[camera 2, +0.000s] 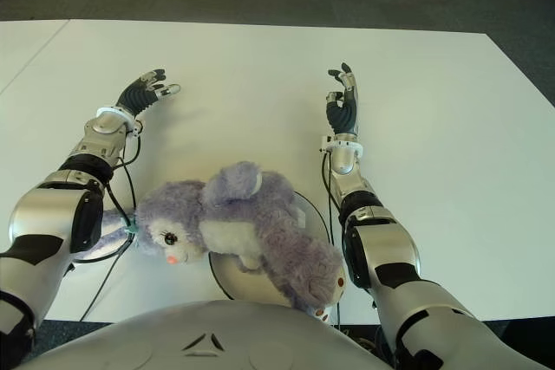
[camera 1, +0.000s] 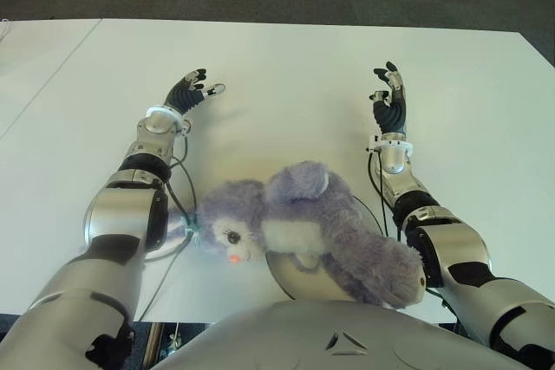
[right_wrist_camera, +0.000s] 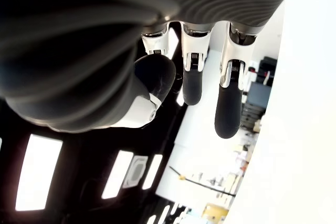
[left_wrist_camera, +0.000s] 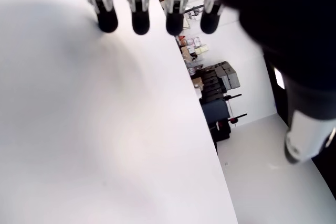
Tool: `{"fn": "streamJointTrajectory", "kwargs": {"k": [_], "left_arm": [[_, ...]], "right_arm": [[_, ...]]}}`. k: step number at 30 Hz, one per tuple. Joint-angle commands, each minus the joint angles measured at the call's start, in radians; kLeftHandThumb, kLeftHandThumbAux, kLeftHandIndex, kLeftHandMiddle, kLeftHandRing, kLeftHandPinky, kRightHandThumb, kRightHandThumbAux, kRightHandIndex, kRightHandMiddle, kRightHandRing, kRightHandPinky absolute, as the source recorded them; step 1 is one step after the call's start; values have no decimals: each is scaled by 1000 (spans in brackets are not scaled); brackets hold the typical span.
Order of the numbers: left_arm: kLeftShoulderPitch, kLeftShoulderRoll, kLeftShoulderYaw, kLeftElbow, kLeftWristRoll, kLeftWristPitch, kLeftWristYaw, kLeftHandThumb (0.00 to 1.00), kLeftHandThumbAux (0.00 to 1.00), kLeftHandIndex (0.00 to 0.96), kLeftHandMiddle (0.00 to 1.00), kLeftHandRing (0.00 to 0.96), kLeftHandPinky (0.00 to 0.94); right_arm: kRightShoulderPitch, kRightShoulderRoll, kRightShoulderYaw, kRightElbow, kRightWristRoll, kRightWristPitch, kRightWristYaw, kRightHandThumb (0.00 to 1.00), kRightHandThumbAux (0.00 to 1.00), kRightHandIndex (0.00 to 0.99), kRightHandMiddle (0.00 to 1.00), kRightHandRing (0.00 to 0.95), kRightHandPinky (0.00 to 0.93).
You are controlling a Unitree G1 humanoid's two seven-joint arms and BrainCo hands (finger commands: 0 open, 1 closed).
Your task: Put the doll into the plate.
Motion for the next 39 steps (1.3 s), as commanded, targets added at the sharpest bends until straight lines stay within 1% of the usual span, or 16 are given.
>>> {"fn": "streamJointTrajectory", "kwargs": {"k": [1, 3, 7, 11, 17, 22, 26, 31, 32, 33, 34, 35, 36, 37, 38, 39], "left_arm": [[-5, 8, -47, 62, 45, 77, -146, 11, 549, 0, 0, 0, 0], [-5, 8, -47, 64, 47, 79, -148, 9, 548, 0, 0, 0, 0], [0, -1, -18, 75, 30, 92, -88, 5, 553, 0, 0, 0, 0], [2, -18, 0, 78, 17, 102, -59, 5, 553, 0, 0, 0, 0], [5, -119, 66, 78, -47, 116, 40, 0, 588, 0, 0, 0, 0], [11, -157, 95, 73, -73, 97, 72, 0, 605, 0, 0, 0, 6], [60, -210, 139, 64, -115, 26, 109, 0, 621, 0, 11, 0, 16], [155, -280, 185, 56, -156, -80, 149, 0, 624, 0, 26, 15, 33], [164, -286, 188, 57, -159, -91, 154, 0, 624, 1, 29, 19, 38], [189, -299, 192, 57, -162, -119, 164, 0, 624, 1, 30, 20, 38], [207, -308, 195, 58, -163, -141, 171, 0, 621, 9, 36, 27, 45], [231, -320, 196, 60, -160, -169, 186, 0, 620, 11, 38, 29, 47], [261, -334, 193, 63, -150, -199, 210, 0, 618, 14, 40, 32, 49], [279, -343, 189, 66, -143, -216, 226, 0, 616, 20, 44, 37, 57], [291, -349, 187, 68, -139, -228, 236, 0, 615, 21, 44, 38, 59], [303, -355, 184, 69, -133, -239, 251, 0, 615, 22, 45, 39, 60]], "right_arm": [[278, 87, -32, 151, 47, 27, 57, 1000, 741, 229, 31, 160, 413], [277, 87, -35, 151, 50, 31, 62, 1000, 741, 229, 33, 163, 413], [276, 91, -37, 155, 49, 55, 63, 1000, 741, 229, 36, 175, 413], [276, 89, -34, 156, 45, 62, 62, 1000, 742, 230, 38, 184, 411], [278, 85, -19, 161, 25, 88, 39, 1000, 741, 224, 44, 207, 411], [278, 86, -34, 162, 43, 95, 60, 1000, 742, 216, 70, 202, 411], [281, 93, -77, 163, 92, 91, 123, 1000, 744, 214, 101, 188, 410], [298, 96, -115, 166, 130, 109, 171, 1000, 748, 234, 101, 149, 393], [300, 96, -118, 167, 134, 113, 177, 920, 813, 231, 91, 125, 217], [305, 99, -130, 169, 147, 118, 190, 903, 824, 231, 89, 121, 187], [309, 100, -139, 170, 156, 120, 201, 827, 843, 234, 83, 105, 141], [309, 102, -149, 170, 167, 121, 210, 804, 848, 234, 82, 101, 129], [307, 104, -160, 169, 179, 122, 222, 750, 854, 234, 84, 101, 132], [305, 106, -168, 168, 186, 122, 229, 620, 873, 230, 94, 109, 162], [304, 107, -172, 168, 191, 122, 234, 581, 879, 229, 97, 111, 169], [303, 107, -178, 167, 196, 123, 241, 570, 881, 229, 97, 112, 171]]}}
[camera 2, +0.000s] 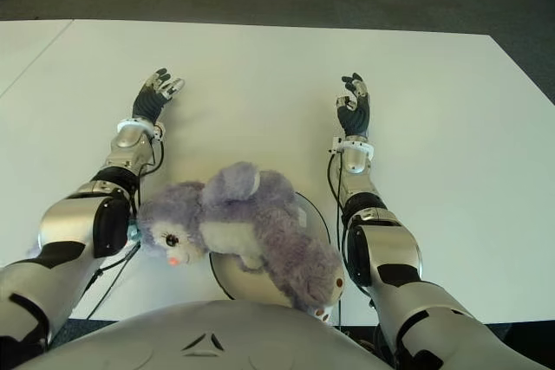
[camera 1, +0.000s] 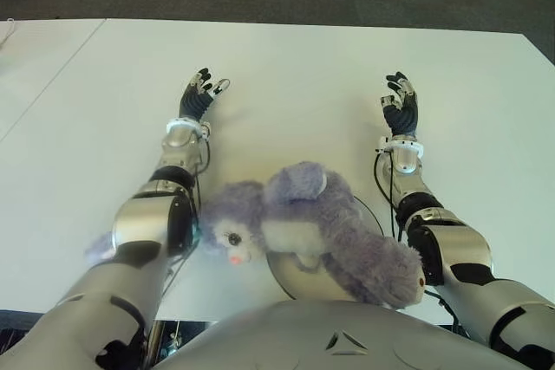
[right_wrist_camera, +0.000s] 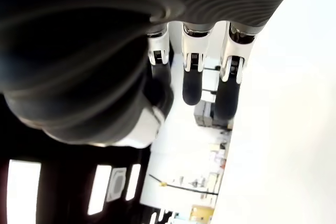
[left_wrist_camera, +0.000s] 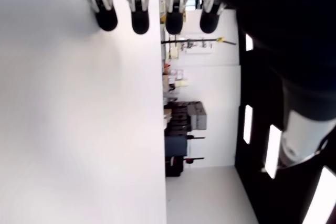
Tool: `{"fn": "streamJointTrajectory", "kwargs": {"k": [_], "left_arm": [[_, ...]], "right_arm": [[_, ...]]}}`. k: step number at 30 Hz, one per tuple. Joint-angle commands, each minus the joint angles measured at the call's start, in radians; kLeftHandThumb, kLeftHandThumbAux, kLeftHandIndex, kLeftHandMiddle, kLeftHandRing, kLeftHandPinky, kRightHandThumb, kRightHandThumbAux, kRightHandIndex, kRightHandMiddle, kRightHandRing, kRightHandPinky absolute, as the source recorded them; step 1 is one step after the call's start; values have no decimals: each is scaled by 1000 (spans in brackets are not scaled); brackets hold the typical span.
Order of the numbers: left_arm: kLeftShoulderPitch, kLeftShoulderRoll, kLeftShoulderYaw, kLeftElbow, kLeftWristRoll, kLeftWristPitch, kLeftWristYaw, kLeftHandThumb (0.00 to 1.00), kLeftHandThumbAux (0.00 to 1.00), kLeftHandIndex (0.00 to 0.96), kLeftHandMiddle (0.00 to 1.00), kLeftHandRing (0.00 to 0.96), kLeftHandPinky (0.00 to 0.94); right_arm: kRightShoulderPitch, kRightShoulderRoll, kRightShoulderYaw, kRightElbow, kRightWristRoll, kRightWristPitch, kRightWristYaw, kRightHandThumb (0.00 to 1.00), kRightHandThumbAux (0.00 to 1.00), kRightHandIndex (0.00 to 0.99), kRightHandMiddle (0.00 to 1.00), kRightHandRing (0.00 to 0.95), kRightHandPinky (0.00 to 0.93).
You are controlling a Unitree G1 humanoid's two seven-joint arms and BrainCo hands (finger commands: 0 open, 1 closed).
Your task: Put the doll into the plate.
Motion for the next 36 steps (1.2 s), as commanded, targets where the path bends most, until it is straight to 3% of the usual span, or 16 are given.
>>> {"fn": "streamJointTrajectory", "kwargs": {"k": [1, 2, 7, 13, 20, 27, 36], "left_arm": [[228, -167, 2, 62, 8, -74, 98, 0, 611, 25, 47, 41, 65], [241, -174, -1, 62, 14, -86, 113, 0, 594, 36, 53, 47, 70], [325, -213, -7, 67, 21, -135, 140, 0, 570, 61, 70, 57, 62], [388, -246, 23, 72, -18, -153, 104, 0, 627, 84, 114, 93, 106], [289, -235, 63, 62, -63, -90, 65, 0, 687, 87, 121, 106, 122], [302, -238, 69, 61, -53, -103, 52, 0, 714, 100, 124, 110, 118], [321, -231, 81, 64, -56, -105, 11, 0, 714, 119, 140, 122, 123]], "right_arm": [[293, 107, -61, 156, 68, 58, 81, 548, 884, 226, 103, 117, 177], [292, 107, -67, 156, 74, 60, 89, 476, 893, 214, 120, 134, 186], [295, 114, -104, 153, 111, 55, 146, 363, 904, 194, 145, 157, 183], [293, 124, -172, 148, 194, 65, 267, 229, 898, 189, 179, 189, 213], [287, 141, -251, 144, 272, 79, 373, 181, 867, 199, 205, 218, 251], [285, 146, -283, 144, 281, 92, 407, 154, 846, 198, 216, 226, 249], [289, 143, -273, 143, 237, 82, 371, 118, 832, 204, 228, 233, 250]]}}
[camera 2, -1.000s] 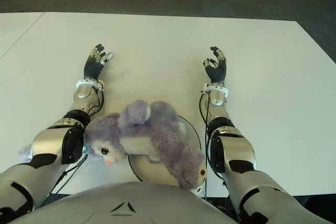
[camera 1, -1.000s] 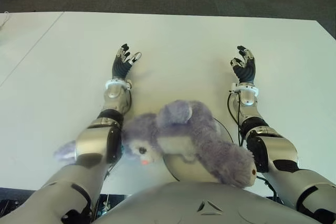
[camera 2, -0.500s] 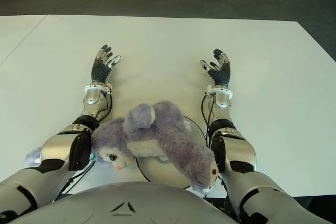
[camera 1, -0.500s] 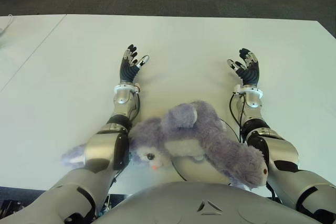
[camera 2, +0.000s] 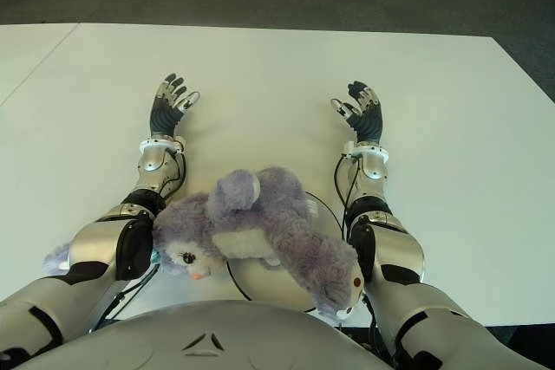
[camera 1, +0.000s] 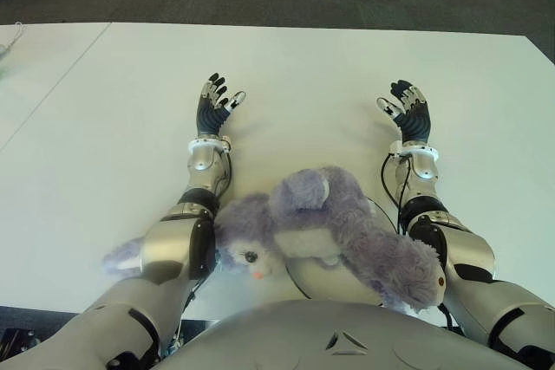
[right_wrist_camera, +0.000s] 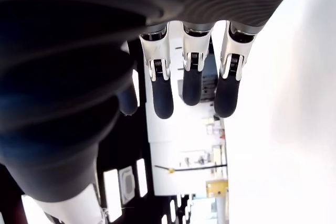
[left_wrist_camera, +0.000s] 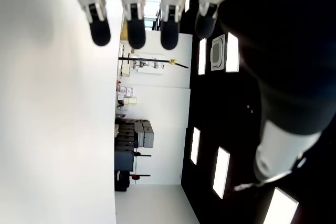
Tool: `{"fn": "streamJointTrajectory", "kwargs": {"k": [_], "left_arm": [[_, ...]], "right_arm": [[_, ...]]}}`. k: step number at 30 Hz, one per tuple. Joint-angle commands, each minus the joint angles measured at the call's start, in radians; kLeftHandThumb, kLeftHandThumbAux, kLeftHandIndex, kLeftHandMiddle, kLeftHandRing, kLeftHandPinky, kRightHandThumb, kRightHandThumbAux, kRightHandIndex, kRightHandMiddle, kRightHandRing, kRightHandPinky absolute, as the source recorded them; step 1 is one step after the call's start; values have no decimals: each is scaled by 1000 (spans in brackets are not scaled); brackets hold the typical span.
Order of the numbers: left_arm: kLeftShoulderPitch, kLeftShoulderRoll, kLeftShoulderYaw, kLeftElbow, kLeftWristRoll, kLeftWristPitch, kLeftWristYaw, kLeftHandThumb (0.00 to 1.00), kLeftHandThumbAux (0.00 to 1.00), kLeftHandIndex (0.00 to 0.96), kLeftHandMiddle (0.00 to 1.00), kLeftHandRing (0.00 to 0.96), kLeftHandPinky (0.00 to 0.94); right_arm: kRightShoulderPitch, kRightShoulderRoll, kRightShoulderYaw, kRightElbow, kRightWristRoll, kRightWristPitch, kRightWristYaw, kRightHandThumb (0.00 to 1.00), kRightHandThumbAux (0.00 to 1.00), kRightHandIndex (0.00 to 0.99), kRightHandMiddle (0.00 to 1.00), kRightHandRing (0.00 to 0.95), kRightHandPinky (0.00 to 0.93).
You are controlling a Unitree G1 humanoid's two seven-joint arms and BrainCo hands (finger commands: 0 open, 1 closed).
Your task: Put the doll into the plate.
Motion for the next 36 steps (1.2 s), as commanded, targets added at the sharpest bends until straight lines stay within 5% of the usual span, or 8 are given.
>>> {"fn": "streamJointTrajectory", "kwargs": {"k": [1, 36], "left_arm": [[217, -93, 36, 114, -39, 85, -54, 0, 706, 120, 140, 122, 116], [209, -86, 41, 114, -21, 102, -36, 0, 673, 148, 160, 140, 132]], "right_arm": [[277, 131, -34, 144, 41, 42, -18, 104, 830, 202, 229, 232, 247], [273, 134, 8, 142, -2, 35, -80, 28, 854, 187, 231, 231, 245]]}}
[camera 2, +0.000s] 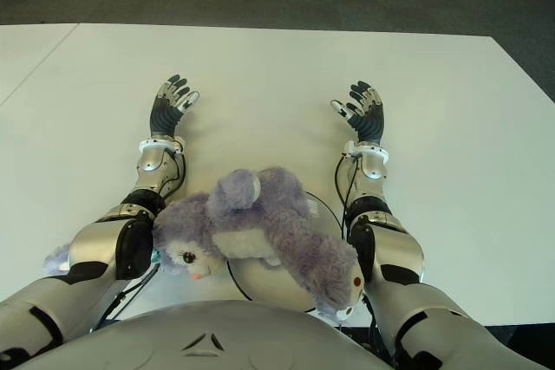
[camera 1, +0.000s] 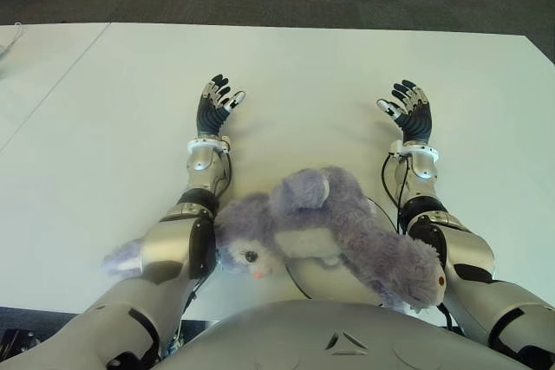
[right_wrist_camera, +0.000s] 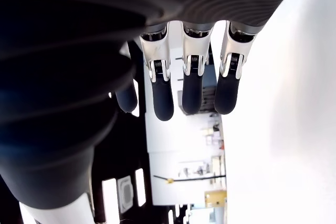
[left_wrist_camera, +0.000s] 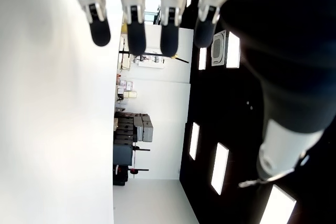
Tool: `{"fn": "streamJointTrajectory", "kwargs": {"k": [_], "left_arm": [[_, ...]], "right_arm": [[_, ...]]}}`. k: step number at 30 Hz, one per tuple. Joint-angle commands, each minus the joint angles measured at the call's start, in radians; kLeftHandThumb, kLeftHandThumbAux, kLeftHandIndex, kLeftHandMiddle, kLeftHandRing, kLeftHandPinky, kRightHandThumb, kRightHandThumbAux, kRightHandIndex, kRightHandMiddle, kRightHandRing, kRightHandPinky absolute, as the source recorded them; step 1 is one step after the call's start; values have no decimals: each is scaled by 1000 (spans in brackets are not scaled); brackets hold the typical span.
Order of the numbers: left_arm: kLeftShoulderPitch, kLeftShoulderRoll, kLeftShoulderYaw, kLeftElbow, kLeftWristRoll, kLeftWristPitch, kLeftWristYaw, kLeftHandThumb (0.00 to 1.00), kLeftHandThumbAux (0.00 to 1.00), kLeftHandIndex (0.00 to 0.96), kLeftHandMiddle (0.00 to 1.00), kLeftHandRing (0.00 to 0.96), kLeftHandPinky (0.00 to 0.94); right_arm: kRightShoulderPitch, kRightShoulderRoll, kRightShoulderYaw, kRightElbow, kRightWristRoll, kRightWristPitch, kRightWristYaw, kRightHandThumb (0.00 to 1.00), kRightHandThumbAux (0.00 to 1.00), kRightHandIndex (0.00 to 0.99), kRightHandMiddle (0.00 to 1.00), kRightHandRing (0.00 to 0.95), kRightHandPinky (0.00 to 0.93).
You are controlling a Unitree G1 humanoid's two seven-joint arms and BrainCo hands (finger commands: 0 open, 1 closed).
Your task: Put the doll into the plate.
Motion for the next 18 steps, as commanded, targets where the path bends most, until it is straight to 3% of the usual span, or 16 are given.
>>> {"fn": "streamJointTrajectory", "kwargs": {"k": [1, 18], "left_arm": [[208, -83, 19, 119, -21, 95, -5, 0, 673, 147, 160, 140, 132], [202, -83, 19, 122, -15, 124, 42, 0, 683, 158, 187, 169, 145]], "right_arm": [[272, 133, -4, 143, 11, 34, -20, 28, 855, 186, 231, 231, 245], [274, 132, 6, 144, -1, 37, -37, 21, 873, 210, 244, 243, 253]]}}
